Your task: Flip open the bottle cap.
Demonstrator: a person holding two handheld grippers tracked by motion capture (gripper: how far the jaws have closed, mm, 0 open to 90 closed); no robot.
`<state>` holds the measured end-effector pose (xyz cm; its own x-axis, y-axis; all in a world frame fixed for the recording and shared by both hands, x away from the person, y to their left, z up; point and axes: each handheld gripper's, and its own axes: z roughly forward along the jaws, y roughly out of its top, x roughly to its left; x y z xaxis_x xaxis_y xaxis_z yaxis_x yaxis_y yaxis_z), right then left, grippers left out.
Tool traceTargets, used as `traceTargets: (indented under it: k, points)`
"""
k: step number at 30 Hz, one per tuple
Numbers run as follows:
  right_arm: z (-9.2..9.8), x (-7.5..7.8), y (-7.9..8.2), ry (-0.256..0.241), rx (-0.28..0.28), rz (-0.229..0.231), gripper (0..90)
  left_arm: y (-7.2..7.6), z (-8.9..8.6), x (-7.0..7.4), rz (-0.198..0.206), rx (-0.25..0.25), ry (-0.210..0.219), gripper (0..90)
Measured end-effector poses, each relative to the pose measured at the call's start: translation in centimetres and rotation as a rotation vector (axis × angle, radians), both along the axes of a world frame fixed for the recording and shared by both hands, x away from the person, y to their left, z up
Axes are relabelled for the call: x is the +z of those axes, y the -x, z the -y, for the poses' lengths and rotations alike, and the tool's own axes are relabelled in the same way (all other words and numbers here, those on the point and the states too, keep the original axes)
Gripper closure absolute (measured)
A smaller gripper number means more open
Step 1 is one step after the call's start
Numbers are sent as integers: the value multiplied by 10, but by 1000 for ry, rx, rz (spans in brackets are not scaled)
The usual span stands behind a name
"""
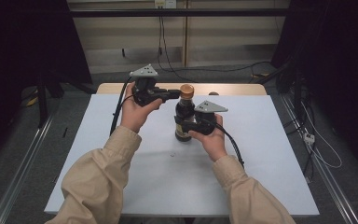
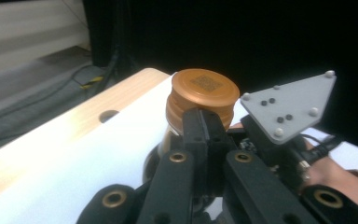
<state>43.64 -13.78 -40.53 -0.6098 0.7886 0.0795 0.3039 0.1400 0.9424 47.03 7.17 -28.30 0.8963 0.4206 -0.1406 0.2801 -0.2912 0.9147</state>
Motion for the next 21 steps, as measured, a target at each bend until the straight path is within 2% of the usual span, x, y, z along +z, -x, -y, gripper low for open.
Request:
traceTargets:
  k: [5, 9, 21]
  points:
    - [1, -1, 1, -4, -6, 4, 322, 1, 3, 1, -21, 5, 2, 900]
    - [1, -1, 2, -13, -20, 3, 323, 2, 5, 2, -3, 13, -8, 900]
    - [1, -1, 2, -13, -32, -4, 323, 2, 7, 4, -16, 16, -17, 900]
